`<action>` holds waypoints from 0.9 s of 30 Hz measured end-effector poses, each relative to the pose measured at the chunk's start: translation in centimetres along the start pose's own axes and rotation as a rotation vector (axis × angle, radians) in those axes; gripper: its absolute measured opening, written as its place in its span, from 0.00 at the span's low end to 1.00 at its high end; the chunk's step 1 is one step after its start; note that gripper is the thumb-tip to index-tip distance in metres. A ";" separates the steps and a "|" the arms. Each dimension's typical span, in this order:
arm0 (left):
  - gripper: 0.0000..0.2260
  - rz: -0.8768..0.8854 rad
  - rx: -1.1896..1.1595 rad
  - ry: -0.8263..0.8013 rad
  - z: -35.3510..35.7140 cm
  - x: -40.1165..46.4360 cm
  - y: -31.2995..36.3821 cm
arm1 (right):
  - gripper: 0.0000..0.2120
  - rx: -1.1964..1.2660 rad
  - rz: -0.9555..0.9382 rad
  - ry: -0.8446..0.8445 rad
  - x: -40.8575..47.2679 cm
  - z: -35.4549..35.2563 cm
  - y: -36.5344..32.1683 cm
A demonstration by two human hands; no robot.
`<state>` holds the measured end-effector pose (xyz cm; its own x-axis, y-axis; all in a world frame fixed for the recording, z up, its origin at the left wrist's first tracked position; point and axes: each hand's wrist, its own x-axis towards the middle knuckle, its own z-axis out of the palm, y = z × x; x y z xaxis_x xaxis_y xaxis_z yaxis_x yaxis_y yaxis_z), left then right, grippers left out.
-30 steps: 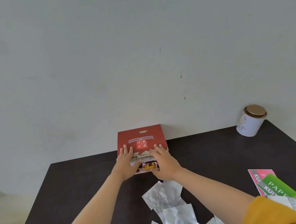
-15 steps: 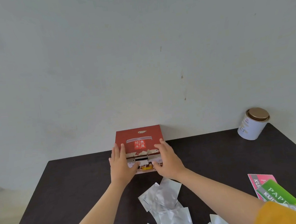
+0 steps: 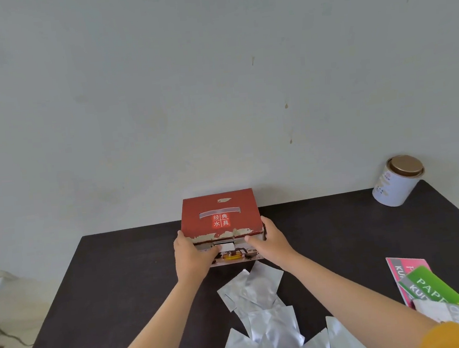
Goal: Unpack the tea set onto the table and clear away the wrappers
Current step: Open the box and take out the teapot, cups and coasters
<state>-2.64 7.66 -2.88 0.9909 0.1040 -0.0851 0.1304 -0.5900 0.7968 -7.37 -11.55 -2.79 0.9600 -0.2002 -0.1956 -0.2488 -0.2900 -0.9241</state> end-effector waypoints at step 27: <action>0.36 0.313 -0.216 0.056 -5.4 -6.1 1.9 | 0.28 0.073 -0.254 0.115 -5.1 -0.1 -5.3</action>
<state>-8.61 10.24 2.38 0.9777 -0.0067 0.2101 -0.1936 -0.4182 0.8875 -10.95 -9.04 3.17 0.9685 -0.2360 0.0796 0.0113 -0.2774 -0.9607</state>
